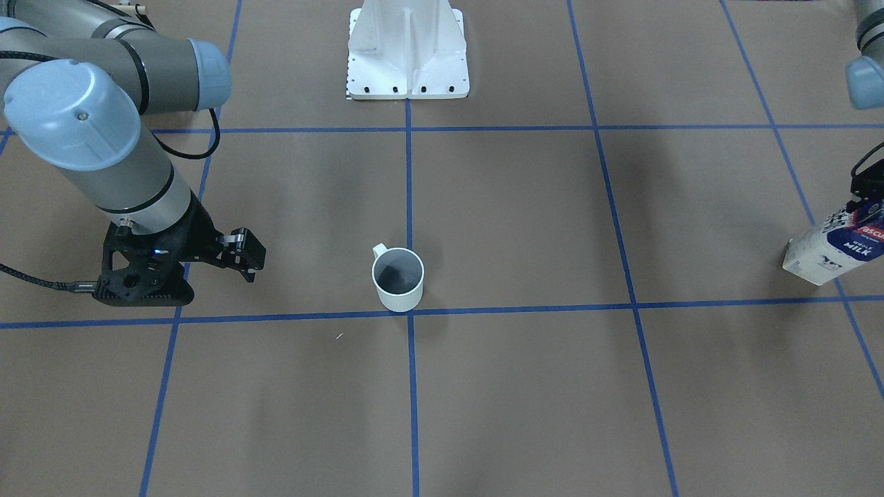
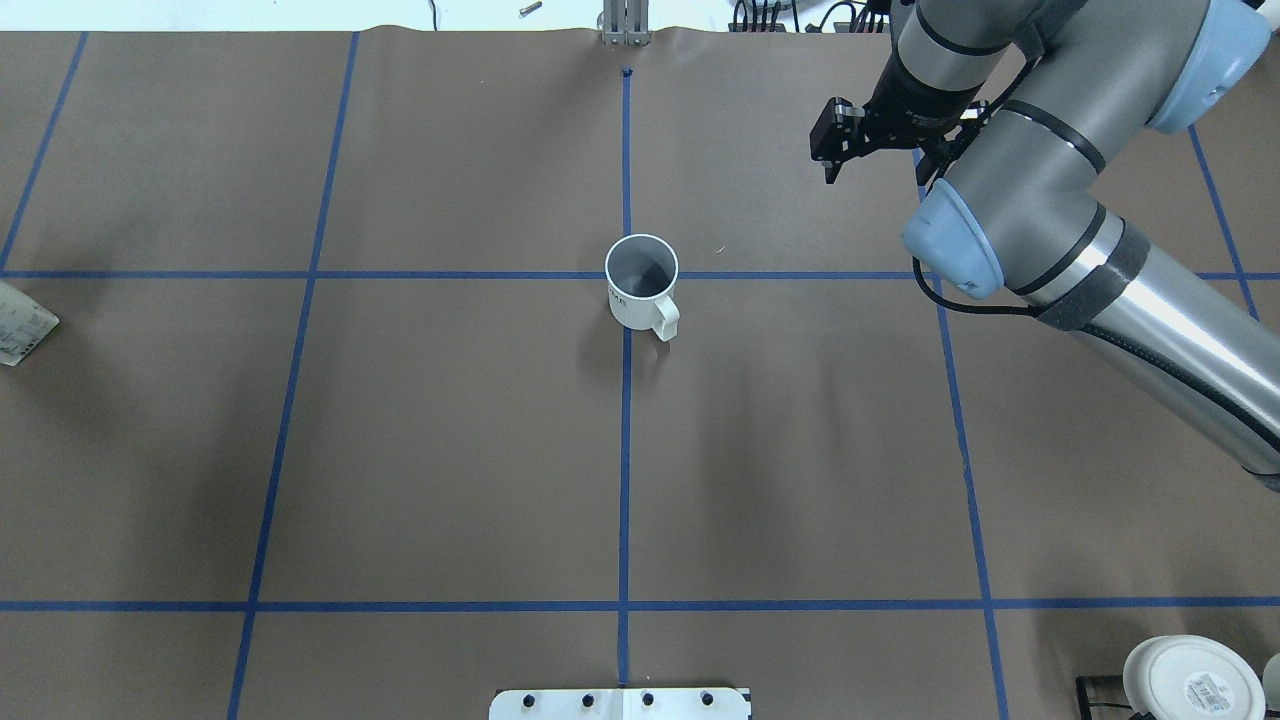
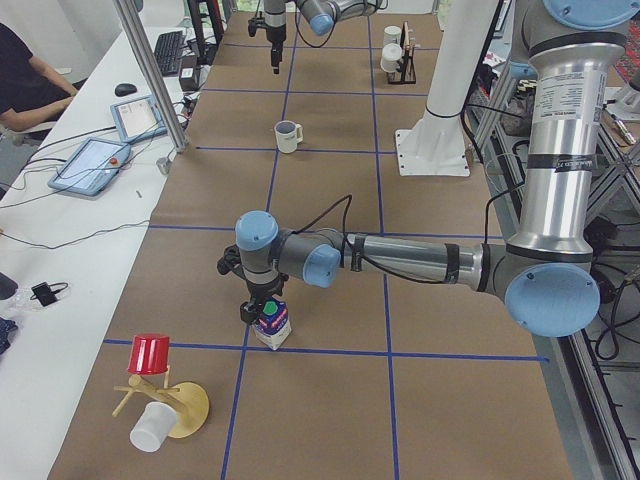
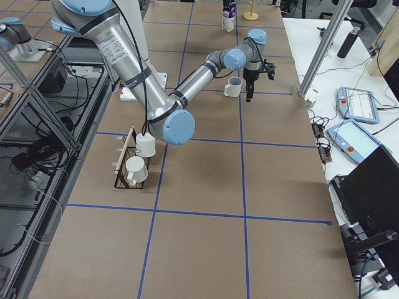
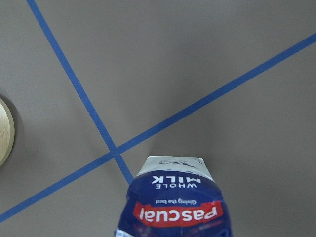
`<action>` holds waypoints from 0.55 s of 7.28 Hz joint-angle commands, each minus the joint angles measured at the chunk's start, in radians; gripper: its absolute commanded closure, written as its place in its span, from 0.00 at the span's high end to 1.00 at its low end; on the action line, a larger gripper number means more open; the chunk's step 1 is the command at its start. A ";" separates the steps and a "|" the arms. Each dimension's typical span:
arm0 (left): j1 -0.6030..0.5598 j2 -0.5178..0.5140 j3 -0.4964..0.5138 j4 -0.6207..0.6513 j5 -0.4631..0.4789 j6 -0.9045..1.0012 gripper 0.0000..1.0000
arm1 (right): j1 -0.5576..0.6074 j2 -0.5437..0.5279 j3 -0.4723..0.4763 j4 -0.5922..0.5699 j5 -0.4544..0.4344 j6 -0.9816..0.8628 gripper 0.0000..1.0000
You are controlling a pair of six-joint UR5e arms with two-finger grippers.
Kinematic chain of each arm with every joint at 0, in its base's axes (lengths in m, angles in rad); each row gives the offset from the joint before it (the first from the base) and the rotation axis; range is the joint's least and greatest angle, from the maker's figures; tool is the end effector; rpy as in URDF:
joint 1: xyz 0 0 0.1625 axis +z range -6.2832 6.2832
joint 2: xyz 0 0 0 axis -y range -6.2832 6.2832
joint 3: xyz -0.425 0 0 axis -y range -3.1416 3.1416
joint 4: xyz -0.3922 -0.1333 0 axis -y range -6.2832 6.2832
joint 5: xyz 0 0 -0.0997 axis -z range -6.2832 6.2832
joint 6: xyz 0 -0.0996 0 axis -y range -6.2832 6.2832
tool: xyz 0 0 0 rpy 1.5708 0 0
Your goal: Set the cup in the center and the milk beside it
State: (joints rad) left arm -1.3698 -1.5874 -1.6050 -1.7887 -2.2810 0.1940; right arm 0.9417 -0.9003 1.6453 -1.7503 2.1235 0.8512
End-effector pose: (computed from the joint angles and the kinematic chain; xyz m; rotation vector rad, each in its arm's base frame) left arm 0.0358 -0.5182 0.6139 0.2572 0.7135 0.4715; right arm -0.3358 -0.5991 0.2477 0.0441 -0.7678 0.0548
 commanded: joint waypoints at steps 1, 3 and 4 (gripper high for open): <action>0.002 0.014 -0.001 0.000 0.000 0.002 0.98 | 0.000 0.000 0.005 0.000 0.000 0.000 1.00; 0.002 0.020 -0.007 0.002 -0.026 -0.002 0.87 | 0.005 0.000 0.008 -0.002 0.001 0.000 1.00; 0.002 0.018 -0.007 0.002 -0.073 -0.005 0.73 | 0.006 -0.002 0.010 -0.003 0.001 0.000 1.00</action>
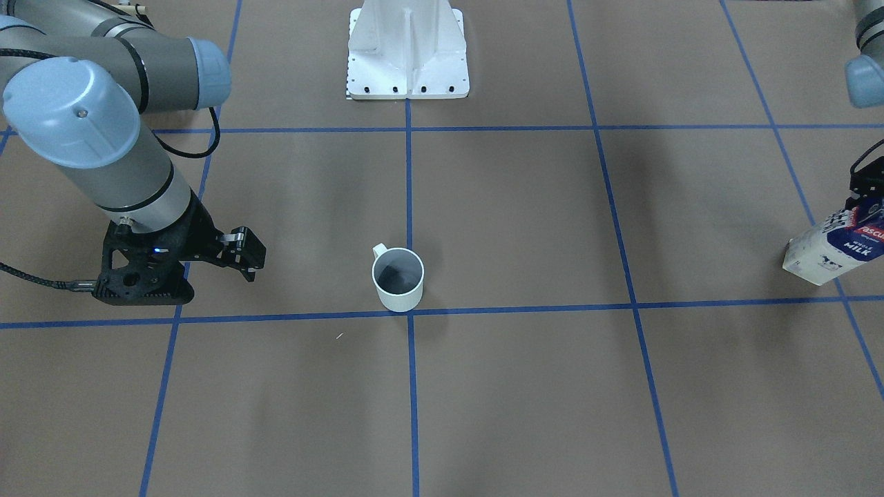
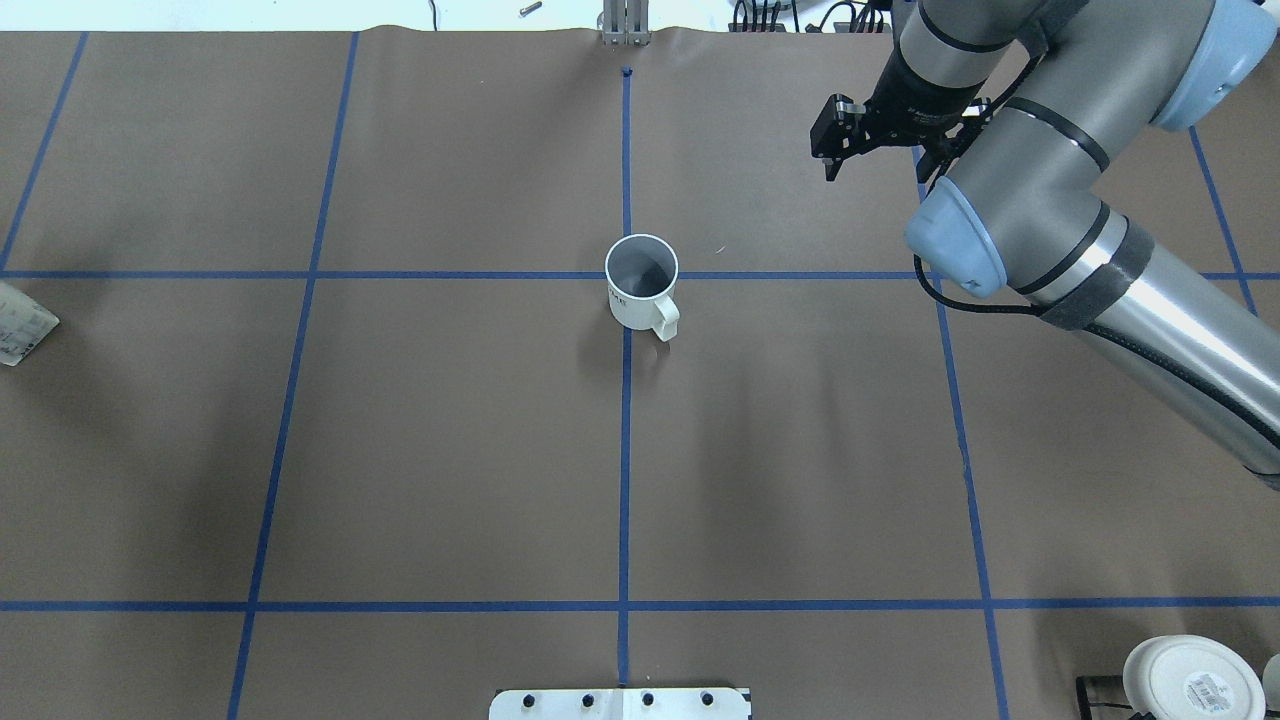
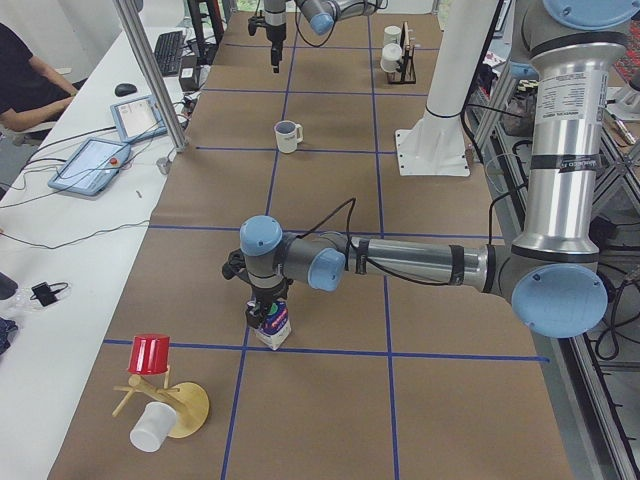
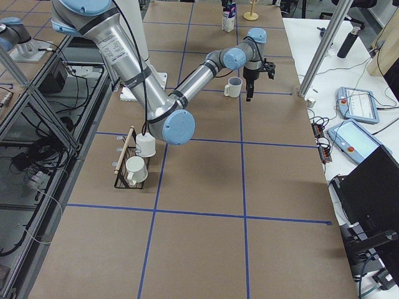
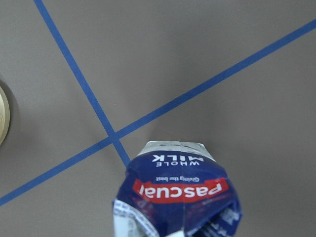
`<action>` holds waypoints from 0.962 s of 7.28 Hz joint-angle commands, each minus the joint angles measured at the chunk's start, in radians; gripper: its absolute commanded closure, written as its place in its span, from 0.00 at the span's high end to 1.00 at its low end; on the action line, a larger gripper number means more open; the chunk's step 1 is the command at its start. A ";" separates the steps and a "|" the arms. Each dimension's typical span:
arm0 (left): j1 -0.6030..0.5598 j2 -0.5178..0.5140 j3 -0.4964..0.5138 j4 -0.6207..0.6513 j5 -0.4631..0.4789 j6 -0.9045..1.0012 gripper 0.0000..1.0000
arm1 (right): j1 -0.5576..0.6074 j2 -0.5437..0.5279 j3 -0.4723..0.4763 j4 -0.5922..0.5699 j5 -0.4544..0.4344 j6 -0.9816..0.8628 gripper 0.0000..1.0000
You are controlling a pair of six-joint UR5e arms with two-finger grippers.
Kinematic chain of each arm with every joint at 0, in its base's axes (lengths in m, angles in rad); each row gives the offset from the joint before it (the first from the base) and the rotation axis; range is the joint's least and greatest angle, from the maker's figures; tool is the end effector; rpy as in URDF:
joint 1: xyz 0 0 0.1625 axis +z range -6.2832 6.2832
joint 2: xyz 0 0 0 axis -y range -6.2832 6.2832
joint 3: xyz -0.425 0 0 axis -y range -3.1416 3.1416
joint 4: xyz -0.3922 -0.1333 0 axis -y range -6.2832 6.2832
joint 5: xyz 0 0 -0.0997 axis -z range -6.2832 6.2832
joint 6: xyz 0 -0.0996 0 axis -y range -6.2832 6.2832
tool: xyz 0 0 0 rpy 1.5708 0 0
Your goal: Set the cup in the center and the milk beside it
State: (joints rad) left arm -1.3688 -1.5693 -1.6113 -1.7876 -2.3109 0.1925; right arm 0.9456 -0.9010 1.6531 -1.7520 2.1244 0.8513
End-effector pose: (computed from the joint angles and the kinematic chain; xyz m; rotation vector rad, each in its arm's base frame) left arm 0.0368 -0.5093 0.6181 0.2428 0.7441 0.4690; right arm -0.3323 -0.5987 0.2451 0.0490 -0.7717 0.0567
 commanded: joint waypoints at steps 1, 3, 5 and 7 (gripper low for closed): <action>0.001 -0.011 0.001 0.002 -0.044 -0.005 0.71 | 0.002 -0.001 0.002 -0.001 0.000 0.000 1.00; 0.001 -0.015 0.001 0.005 -0.041 -0.005 0.25 | 0.002 -0.007 0.002 0.000 0.000 0.000 1.00; 0.001 -0.015 -0.013 0.010 -0.053 -0.005 0.00 | 0.001 -0.009 0.002 0.000 0.000 0.000 1.00; -0.007 -0.073 -0.086 0.170 -0.103 -0.005 0.00 | -0.001 -0.010 0.010 0.000 0.006 0.006 1.00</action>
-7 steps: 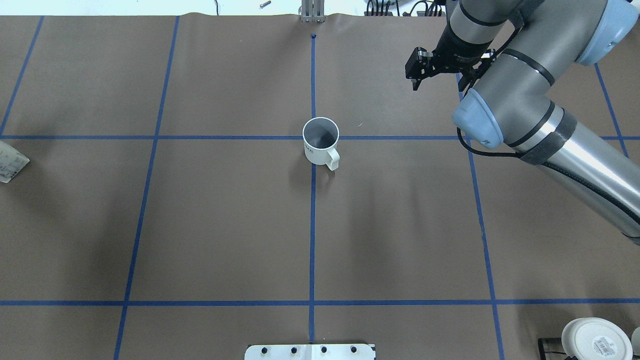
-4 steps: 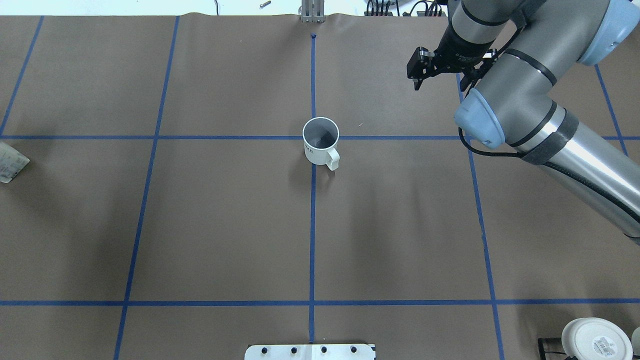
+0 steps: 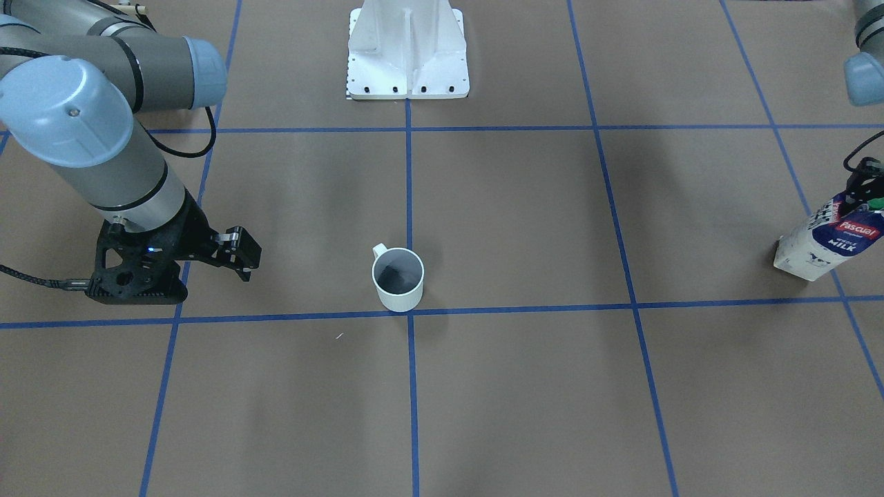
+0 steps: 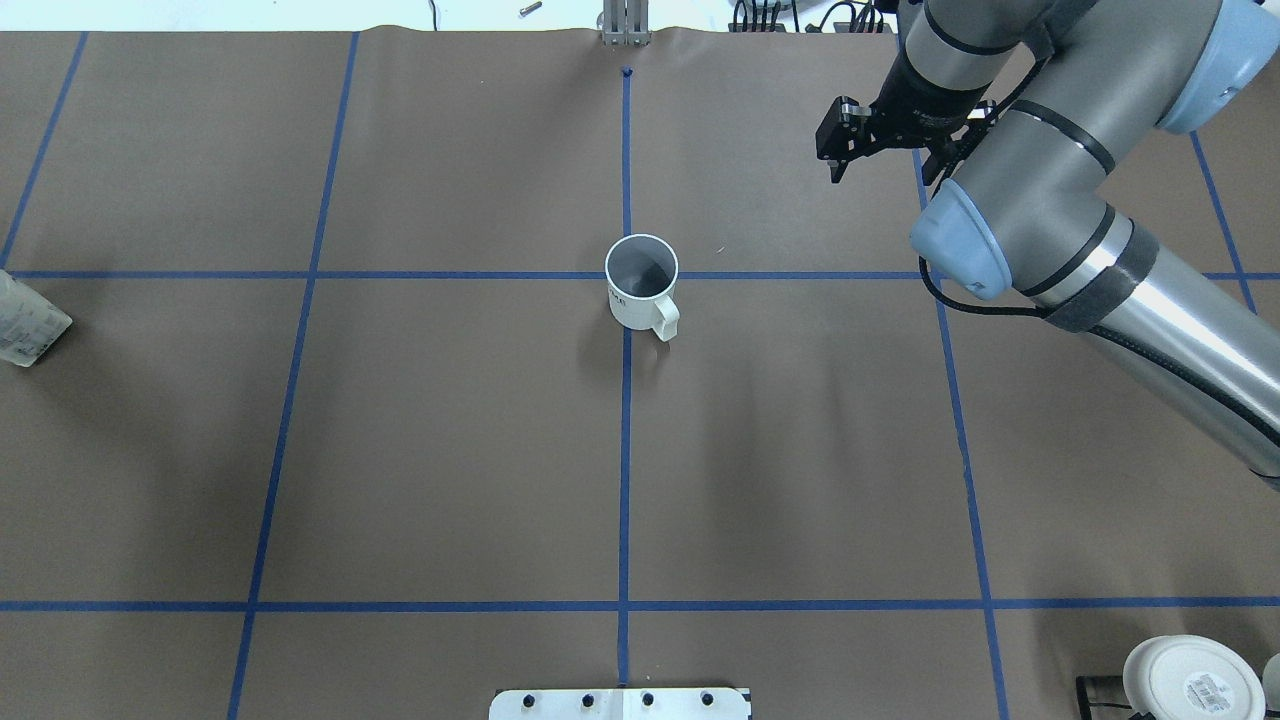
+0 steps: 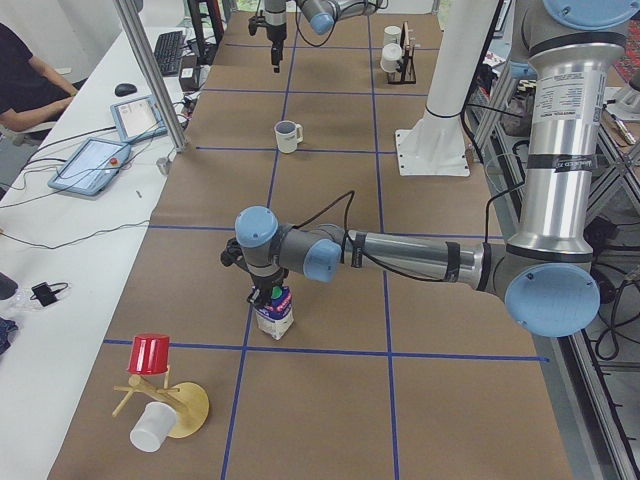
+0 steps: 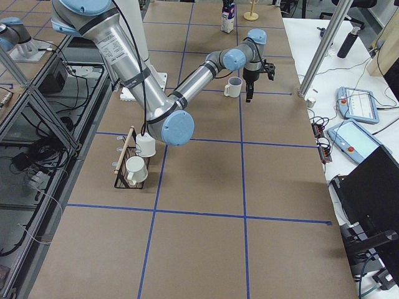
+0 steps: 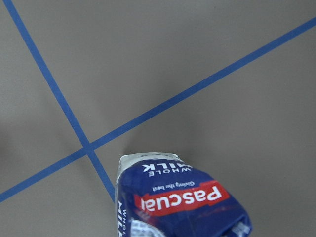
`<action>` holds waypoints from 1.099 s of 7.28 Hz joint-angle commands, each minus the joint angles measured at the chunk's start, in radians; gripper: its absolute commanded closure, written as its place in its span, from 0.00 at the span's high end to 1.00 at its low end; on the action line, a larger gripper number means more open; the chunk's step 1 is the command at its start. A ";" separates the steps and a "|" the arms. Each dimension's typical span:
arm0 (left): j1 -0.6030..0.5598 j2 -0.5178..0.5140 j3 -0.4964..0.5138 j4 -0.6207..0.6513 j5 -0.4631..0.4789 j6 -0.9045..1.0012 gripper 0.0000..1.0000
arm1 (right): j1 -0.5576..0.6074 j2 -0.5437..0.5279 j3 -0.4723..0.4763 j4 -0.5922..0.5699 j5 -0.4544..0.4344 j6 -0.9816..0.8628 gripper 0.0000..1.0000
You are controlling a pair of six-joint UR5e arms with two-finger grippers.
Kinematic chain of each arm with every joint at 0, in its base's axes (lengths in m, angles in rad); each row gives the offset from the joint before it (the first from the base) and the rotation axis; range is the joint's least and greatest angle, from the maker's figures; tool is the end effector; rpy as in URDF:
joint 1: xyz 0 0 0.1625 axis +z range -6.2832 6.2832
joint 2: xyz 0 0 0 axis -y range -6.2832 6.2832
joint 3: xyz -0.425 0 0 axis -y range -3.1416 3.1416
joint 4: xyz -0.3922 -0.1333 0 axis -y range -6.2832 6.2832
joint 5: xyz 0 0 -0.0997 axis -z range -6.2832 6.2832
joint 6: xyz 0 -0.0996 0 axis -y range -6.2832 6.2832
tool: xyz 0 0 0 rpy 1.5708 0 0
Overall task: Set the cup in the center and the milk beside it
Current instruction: 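Carry the blue milk carton with the left gripper beside the white mug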
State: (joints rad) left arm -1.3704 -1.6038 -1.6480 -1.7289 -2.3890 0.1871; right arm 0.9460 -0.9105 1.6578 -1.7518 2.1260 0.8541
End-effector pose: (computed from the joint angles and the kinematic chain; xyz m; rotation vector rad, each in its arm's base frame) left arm 0.0437 -0.5197 0.5833 0.2501 0.8227 0.4733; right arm -0.3310 -0.5971 0.2495 0.0435 -0.7700 0.0607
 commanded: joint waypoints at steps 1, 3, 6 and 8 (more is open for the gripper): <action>-0.006 -0.079 -0.108 0.229 -0.025 0.000 0.00 | 0.000 -0.002 0.007 0.000 0.005 0.003 1.00; 0.002 -0.198 -0.154 0.337 -0.032 -0.166 0.00 | 0.002 -0.016 0.026 0.000 0.017 0.003 1.00; 0.179 -0.454 -0.138 0.328 -0.074 -0.647 0.00 | 0.002 -0.045 0.056 0.006 0.026 0.002 1.00; 0.308 -0.569 -0.119 0.313 -0.002 -0.858 0.00 | 0.004 -0.062 0.066 0.009 0.028 0.002 1.00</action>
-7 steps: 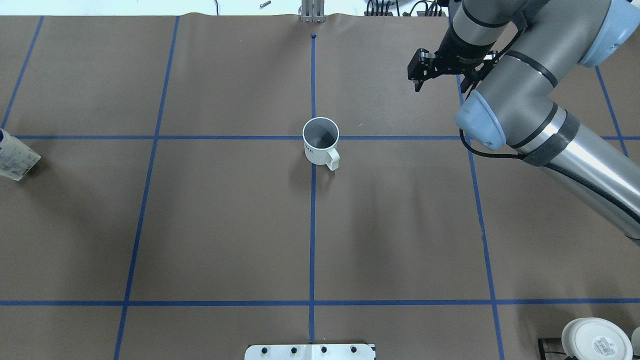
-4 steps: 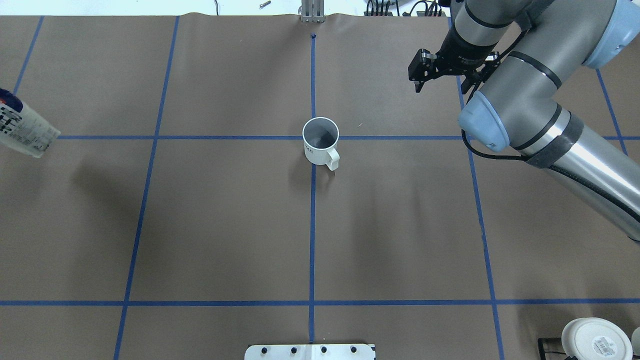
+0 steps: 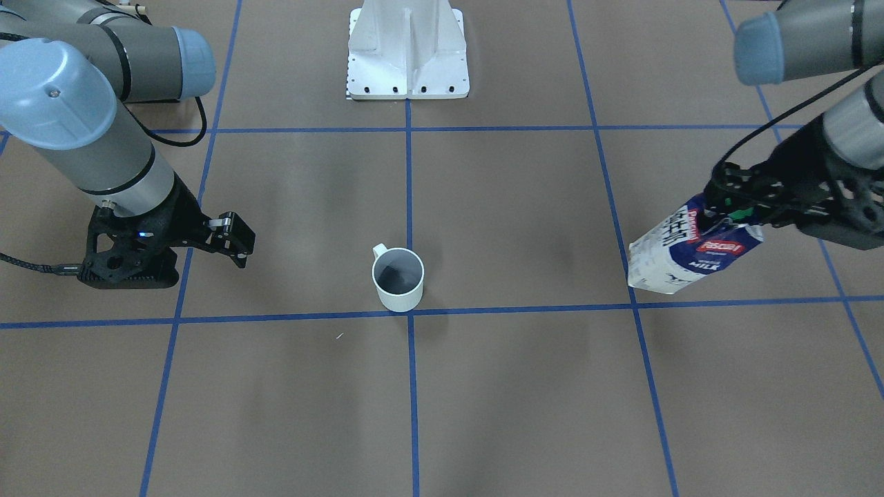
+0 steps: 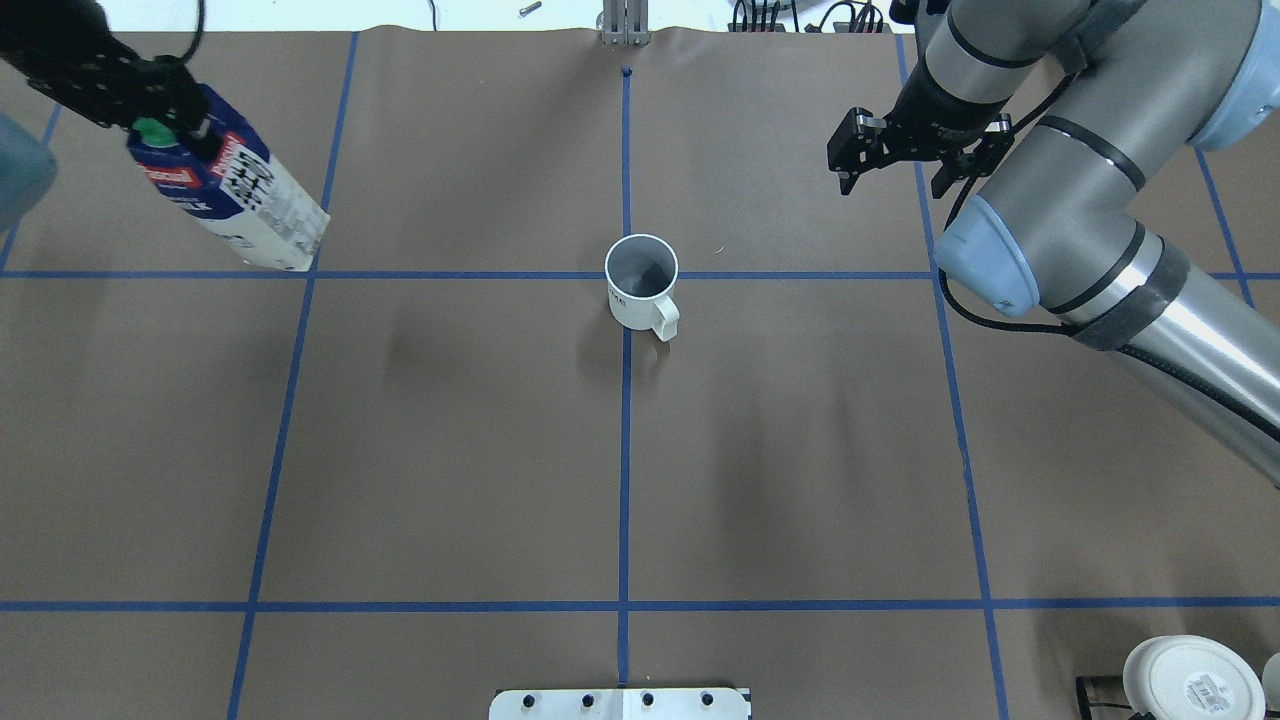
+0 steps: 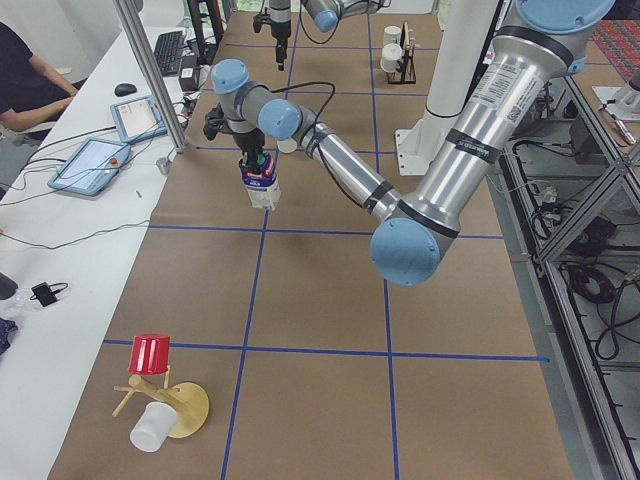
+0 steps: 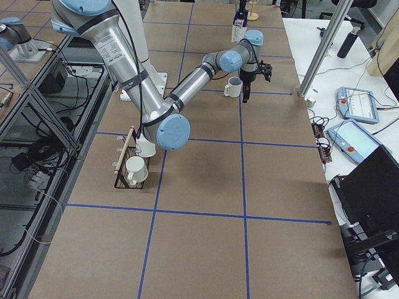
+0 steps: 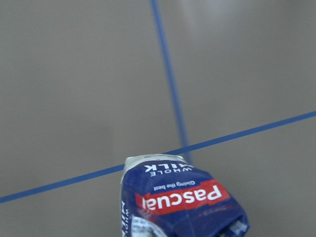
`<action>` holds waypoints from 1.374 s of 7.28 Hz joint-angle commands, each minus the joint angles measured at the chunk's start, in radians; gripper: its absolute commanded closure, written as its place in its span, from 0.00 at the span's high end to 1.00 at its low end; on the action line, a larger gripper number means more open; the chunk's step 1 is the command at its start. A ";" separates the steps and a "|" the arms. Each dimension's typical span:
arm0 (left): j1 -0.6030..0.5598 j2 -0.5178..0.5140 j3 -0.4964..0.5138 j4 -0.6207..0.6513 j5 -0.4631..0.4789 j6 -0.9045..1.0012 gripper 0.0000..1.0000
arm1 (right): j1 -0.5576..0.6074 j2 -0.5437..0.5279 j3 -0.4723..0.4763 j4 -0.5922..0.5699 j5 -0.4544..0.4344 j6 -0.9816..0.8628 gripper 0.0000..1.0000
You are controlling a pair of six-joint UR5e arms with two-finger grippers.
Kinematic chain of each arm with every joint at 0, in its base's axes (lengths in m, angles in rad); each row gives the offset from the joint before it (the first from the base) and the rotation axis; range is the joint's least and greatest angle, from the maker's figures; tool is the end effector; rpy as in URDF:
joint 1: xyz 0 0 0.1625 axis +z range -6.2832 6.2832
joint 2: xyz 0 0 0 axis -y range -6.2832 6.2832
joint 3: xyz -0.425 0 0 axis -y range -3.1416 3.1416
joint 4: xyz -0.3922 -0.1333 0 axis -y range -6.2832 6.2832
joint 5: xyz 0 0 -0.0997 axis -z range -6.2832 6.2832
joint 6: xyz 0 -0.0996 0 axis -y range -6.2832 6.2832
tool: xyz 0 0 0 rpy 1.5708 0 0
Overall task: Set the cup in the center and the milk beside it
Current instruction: 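Carry the blue milk carton with the left gripper beside the white mug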
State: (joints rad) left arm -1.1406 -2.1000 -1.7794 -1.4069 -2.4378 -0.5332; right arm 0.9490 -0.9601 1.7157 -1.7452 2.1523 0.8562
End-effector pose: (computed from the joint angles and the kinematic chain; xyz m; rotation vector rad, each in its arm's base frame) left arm 0.2079 -0.5906 0.2655 0.0855 0.9937 0.1543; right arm -0.3195 -0.5808 0.2566 0.0368 -0.7968 0.0529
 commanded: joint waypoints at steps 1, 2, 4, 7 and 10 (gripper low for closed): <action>0.166 -0.165 0.067 -0.009 0.110 -0.236 0.00 | 0.001 -0.028 0.022 0.004 0.001 0.000 1.00; 0.229 -0.245 0.153 -0.083 0.176 -0.328 0.00 | 0.001 -0.029 0.021 0.004 0.001 -0.002 1.00; 0.298 -0.358 0.369 -0.315 0.271 -0.538 0.00 | 0.001 -0.031 0.021 0.004 0.001 -0.008 1.00; 0.340 -0.387 0.393 -0.320 0.281 -0.576 0.00 | 0.001 -0.029 0.021 0.004 0.001 -0.009 1.00; 0.361 -0.370 0.362 -0.320 0.307 -0.582 0.89 | 0.002 -0.031 0.027 0.004 0.001 -0.012 1.00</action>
State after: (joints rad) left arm -0.7833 -2.4787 -1.3987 -1.7274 -2.1353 -1.1117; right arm 0.9500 -0.9908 1.7371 -1.7410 2.1537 0.8444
